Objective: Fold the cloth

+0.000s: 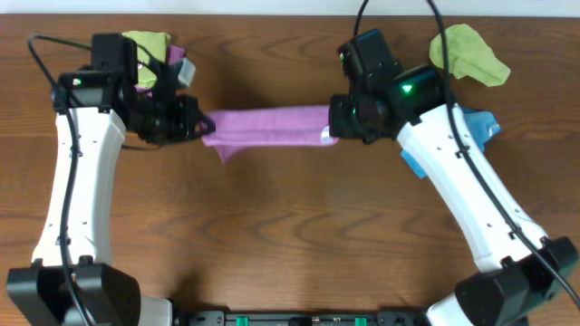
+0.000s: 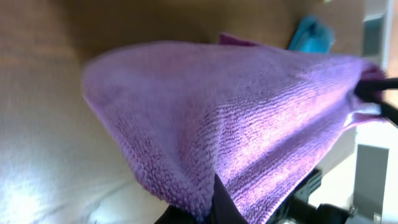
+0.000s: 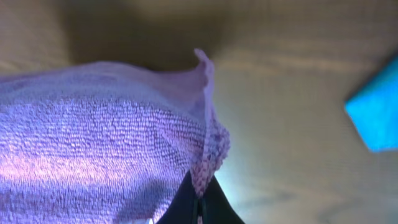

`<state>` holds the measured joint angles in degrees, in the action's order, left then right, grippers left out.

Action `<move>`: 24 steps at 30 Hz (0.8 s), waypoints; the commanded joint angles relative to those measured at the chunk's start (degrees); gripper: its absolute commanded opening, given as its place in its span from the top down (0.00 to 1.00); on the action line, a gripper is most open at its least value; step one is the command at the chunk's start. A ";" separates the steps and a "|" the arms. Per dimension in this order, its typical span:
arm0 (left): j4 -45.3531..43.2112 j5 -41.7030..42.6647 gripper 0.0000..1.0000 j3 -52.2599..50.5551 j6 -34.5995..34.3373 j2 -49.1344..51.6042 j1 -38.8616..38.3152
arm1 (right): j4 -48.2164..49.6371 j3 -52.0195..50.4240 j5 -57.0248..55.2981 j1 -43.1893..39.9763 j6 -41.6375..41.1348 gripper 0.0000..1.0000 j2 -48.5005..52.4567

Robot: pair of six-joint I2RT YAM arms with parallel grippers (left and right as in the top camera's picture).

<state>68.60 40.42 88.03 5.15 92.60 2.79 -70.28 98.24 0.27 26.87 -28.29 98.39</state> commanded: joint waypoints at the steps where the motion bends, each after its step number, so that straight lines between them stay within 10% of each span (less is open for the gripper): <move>1: 1.62 -6.32 0.94 -6.25 4.09 -0.48 1.27 | -3.08 -4.55 -7.54 0.39 -2.64 0.99 -0.79; 8: 2.08 -4.15 0.94 -22.43 7.87 -0.48 1.16 | -4.66 -16.98 -7.28 4.79 -7.26 0.99 -2.19; 24: 11.50 -5.35 0.94 -21.20 3.54 -23.21 1.31 | -17.64 -17.03 -6.29 15.41 -20.68 0.99 -25.24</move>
<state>79.26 41.95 65.71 10.66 72.31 2.85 -85.17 81.54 0.64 41.08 -43.51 75.31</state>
